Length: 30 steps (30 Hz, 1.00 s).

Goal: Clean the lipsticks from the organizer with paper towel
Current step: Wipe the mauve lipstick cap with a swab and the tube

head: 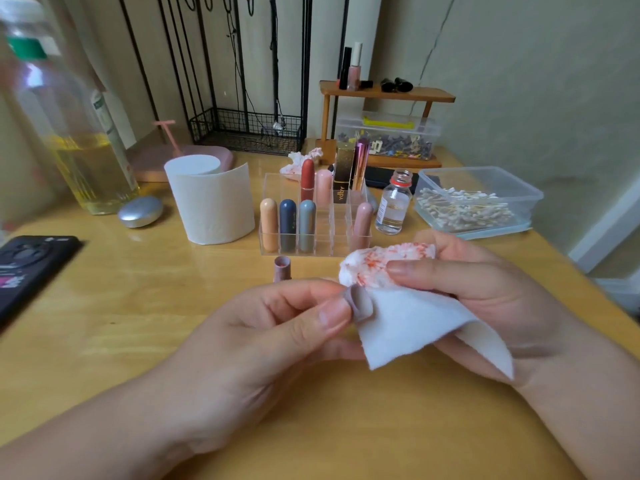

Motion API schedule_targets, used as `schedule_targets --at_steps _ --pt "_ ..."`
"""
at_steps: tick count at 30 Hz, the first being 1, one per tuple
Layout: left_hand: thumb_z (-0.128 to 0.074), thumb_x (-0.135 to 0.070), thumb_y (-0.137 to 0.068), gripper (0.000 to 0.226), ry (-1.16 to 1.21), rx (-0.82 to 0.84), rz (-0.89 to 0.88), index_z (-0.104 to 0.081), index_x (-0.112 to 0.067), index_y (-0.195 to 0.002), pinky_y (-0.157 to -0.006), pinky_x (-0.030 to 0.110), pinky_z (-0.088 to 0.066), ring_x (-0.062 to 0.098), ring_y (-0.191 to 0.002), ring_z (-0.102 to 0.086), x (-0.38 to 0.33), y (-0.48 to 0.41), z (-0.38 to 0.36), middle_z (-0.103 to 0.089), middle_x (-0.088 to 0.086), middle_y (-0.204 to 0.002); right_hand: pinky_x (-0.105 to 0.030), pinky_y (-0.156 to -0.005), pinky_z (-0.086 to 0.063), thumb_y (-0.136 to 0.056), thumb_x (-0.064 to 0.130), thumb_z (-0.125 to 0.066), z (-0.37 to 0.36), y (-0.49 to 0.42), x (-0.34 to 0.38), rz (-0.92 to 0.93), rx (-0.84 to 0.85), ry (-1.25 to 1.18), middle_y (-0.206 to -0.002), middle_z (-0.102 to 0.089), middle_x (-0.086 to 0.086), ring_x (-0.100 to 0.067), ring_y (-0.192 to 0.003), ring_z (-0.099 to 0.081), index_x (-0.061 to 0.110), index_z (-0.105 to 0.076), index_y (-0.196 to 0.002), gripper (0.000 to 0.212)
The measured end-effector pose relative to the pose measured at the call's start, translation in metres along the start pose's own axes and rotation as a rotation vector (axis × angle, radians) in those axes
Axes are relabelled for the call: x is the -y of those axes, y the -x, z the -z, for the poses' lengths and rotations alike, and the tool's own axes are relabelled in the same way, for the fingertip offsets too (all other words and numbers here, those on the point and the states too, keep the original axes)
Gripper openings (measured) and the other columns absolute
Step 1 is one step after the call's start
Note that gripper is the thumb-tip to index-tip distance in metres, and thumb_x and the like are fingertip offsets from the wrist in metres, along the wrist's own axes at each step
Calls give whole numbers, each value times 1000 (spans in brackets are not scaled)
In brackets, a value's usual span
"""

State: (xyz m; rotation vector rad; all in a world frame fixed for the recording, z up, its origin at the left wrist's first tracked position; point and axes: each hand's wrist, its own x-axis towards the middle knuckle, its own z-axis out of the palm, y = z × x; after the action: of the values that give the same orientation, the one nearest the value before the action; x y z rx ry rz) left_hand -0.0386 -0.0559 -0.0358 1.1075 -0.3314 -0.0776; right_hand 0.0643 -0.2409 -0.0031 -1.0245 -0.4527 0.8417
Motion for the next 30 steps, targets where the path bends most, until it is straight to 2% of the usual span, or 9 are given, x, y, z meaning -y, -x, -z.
schedule_targets --at_steps 2,4,9,12,15,19,22,26,30 --pt "-70 -23 -89 27 42 29 -10 -73 -6 -109 -93 32 -51 26 -111 -65 -4 -1 1 -71 12 -114 -50 -76 -58 -70 -11 -75 -1 3 1 128 -115 149 -91 -65 -22 -35 -83 -67 13 -57 -72 31" --pt "-69 -12 -89 26 108 98 -22 -68 2 -111 -91 27 -51 21 -102 -67 -9 1 2 -71 11 -106 -36 -62 -58 -66 -3 -78 -2 9 3 266 -71 225 -79 -64 -20 -31 -74 -67 14 -56 -68 28" --pt "-78 -13 -81 29 0 148 -61 -70 0 -106 -99 39 -46 34 -109 -58 -13 3 5 -63 18 -113 -31 -74 -57 -71 -6 -75 -7 16 9 477 66 318 -85 -71 -14 -22 -86 -71 11 -60 -76 24" --pt "-79 -13 -80 29 -20 167 -59 -71 -1 -105 -100 43 -45 36 -110 -56 -13 4 6 -61 20 -114 -33 -78 -55 -74 5 -80 -6 16 9 534 76 404 -87 -71 -17 -26 -85 -70 8 -58 -79 22" --pt "-81 -15 -78 29 -28 136 -57 -72 -2 -102 -98 41 -46 34 -107 -56 -12 3 7 -61 17 -111 -35 -67 -52 -75 14 -82 -4 16 8 545 28 505 -84 -69 -16 -29 -75 -65 11 -58 -79 24" --pt "-85 -20 -74 27 -91 37 -11 -75 -11 -98 -86 32 -51 23 -96 -64 -10 3 8 -70 10 -101 -30 -55 -42 -74 21 -84 -2 18 9 446 31 672 -72 -59 -17 -27 -61 -51 16 -57 -78 28" --pt "-83 -20 -75 20 -336 -56 45 -76 -15 -92 -78 26 -53 14 -85 -67 -4 3 8 -73 4 -91 -25 -52 -40 -72 13 -83 3 15 7 211 32 923 -68 -59 -8 -15 -60 -49 21 -55 -77 28" --pt "-76 -38 -82 18 -937 -57 -27 -73 -23 -93 -80 38 -55 18 -89 -68 -10 5 6 -70 -3 -93 -33 -59 -45 -77 16 -81 6 9 -1 -42 46 1229 -73 -60 -1 -14 -64 -52 30 -55 -81 30" --pt "-82 -32 -76 21 -890 -135 -142 -73 -24 -93 -70 44 -55 26 -76 -68 -36 6 8 -74 2 -86 -23 -58 -45 -78 24 -80 3 6 -3 -122 33 1301 -75 -62 8 -4 -62 -52 36 -56 -85 28"
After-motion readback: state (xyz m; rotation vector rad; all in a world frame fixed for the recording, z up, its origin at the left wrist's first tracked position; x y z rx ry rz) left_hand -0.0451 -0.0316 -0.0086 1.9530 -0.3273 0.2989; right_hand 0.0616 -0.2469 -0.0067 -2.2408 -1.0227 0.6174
